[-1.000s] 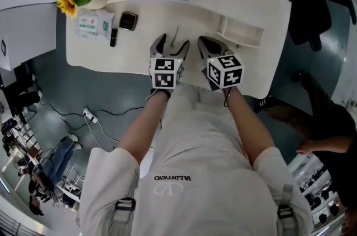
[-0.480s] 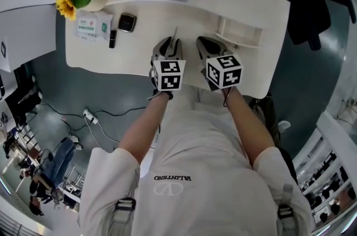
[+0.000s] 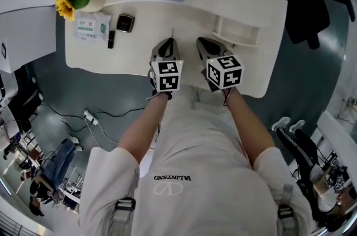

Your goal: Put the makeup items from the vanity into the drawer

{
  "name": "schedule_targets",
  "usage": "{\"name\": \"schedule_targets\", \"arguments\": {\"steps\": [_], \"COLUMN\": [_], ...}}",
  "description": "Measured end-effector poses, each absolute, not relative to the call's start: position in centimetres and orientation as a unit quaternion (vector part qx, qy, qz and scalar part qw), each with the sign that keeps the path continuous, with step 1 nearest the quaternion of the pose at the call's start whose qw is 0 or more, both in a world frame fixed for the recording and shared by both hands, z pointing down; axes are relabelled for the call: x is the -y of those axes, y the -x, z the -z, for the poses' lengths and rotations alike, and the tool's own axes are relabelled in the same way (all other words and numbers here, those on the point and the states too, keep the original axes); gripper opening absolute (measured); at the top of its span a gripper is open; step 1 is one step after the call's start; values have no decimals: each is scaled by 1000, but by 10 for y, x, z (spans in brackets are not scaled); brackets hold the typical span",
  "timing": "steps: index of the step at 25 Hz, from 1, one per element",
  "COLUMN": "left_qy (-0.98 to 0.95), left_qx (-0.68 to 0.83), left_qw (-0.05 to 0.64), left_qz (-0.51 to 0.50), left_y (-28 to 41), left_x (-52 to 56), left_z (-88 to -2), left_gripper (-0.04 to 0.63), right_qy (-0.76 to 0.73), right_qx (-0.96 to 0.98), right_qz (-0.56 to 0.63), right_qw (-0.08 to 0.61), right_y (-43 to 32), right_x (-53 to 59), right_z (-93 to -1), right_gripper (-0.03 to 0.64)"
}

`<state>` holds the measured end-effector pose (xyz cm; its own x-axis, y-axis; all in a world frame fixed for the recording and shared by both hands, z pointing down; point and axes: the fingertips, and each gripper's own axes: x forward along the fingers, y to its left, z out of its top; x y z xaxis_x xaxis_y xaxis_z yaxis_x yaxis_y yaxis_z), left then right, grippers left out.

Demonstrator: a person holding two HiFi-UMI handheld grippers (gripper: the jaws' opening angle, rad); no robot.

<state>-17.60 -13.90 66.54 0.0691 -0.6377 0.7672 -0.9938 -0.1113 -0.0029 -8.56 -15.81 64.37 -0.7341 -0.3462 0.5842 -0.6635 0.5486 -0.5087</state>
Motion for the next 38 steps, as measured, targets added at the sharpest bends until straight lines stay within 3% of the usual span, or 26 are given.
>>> {"name": "schedule_targets", "arguments": {"steps": [38], "left_qy": [-773], "left_qx": [527], "left_qw": [253], "left_qz": [-247], "left_y": [46], "left_x": [169], "left_z": [-572], "left_gripper": [17], "right_qy": [-406], "right_qx": [837], "right_qz": [-344], "right_qw": [131], "right_y": [-11], "right_x": [178], "right_z": [-567], "right_gripper": [12]}}
